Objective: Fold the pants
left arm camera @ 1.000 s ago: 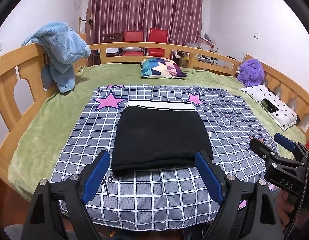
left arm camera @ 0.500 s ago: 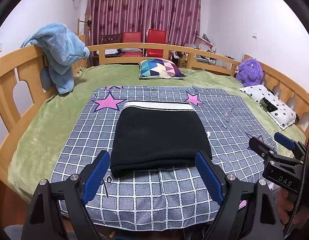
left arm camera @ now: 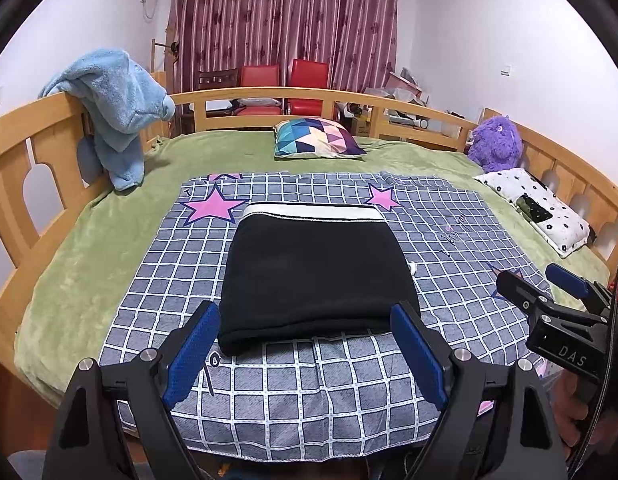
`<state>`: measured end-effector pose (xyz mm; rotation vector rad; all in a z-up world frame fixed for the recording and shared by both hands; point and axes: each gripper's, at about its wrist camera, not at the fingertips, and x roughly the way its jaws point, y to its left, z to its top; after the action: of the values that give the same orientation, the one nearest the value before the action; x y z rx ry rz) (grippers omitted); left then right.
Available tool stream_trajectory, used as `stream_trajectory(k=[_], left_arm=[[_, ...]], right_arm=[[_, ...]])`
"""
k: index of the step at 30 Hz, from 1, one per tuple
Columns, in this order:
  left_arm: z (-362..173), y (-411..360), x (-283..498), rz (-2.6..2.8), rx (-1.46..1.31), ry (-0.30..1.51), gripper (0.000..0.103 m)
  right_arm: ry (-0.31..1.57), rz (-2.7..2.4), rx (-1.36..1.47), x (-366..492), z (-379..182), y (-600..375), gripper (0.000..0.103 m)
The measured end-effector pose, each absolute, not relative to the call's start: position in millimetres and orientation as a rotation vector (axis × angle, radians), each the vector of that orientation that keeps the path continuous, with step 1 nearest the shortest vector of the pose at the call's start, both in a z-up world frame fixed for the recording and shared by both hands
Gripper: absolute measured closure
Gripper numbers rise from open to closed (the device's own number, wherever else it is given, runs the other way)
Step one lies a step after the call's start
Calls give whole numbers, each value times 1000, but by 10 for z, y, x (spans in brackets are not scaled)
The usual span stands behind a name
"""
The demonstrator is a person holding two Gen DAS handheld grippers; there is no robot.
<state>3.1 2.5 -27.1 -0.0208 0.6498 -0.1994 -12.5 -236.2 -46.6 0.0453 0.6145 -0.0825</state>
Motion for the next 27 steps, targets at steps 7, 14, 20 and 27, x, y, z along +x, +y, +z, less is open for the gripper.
stream_trajectory(k=[7, 14, 20, 27], left_arm=[[-272, 27, 35, -200, -25, 650, 16], [-275, 10, 18, -204, -25, 642, 16], [-278, -11, -3, -211, -22, 635, 16], [-275, -4, -8, -212, -26, 636, 16]], right_arm=[[611, -78, 53, -135, -453, -2372, 7], [609, -78, 43, -147, -446, -2343, 7], [611, -74, 50, -150, -443, -2362, 7], [610, -75, 53, -156, -439, -2366, 7]])
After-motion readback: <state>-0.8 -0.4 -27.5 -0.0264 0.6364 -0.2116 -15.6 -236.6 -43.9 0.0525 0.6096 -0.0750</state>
